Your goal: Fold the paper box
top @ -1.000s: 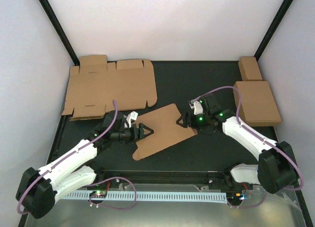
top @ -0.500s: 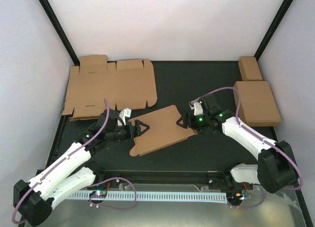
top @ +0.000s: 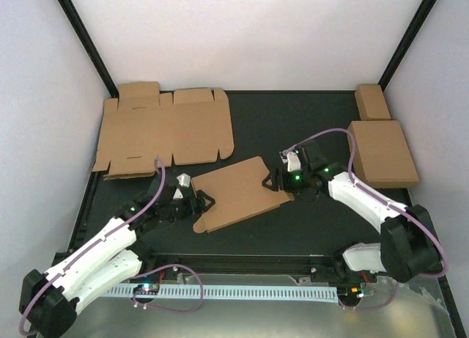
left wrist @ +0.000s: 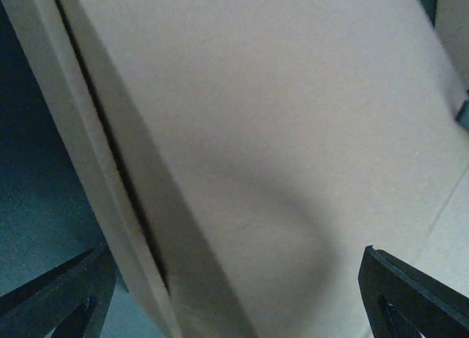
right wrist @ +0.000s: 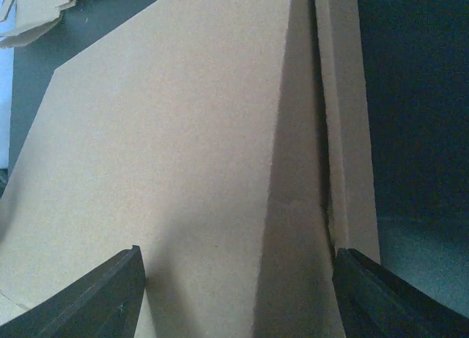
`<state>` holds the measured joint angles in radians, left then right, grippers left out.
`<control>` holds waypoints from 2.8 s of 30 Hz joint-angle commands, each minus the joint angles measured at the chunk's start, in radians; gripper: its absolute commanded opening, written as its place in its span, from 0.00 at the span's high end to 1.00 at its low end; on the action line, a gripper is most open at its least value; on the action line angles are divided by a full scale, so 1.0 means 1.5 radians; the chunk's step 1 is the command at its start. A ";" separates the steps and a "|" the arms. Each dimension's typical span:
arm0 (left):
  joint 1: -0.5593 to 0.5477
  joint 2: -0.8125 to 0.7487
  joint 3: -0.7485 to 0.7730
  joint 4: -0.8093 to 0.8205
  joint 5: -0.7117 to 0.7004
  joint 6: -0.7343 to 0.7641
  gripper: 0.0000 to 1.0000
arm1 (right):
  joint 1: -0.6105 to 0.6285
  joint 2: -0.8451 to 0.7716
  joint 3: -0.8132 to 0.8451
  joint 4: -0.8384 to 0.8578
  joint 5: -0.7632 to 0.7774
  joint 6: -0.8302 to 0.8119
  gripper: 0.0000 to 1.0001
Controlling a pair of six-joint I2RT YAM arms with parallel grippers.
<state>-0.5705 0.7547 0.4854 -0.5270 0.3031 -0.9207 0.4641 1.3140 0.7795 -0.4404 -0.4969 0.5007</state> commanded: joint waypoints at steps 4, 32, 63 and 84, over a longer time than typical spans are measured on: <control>0.005 0.053 -0.027 0.088 0.061 -0.003 0.09 | -0.001 0.017 0.002 0.027 -0.044 0.000 0.30; 0.005 0.125 -0.065 0.172 0.049 0.051 0.23 | -0.001 0.032 -0.068 0.032 0.069 -0.028 0.46; 0.003 0.333 -0.011 0.324 0.022 0.189 0.50 | -0.024 -0.049 -0.150 0.089 0.180 -0.014 0.39; -0.020 0.112 -0.013 0.378 0.005 0.371 0.13 | -0.024 -0.222 -0.188 0.181 0.207 -0.044 0.36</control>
<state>-0.5808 0.9848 0.4545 -0.0719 0.2943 -0.5125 0.4259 1.0214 0.5285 -0.2512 -0.1997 0.4500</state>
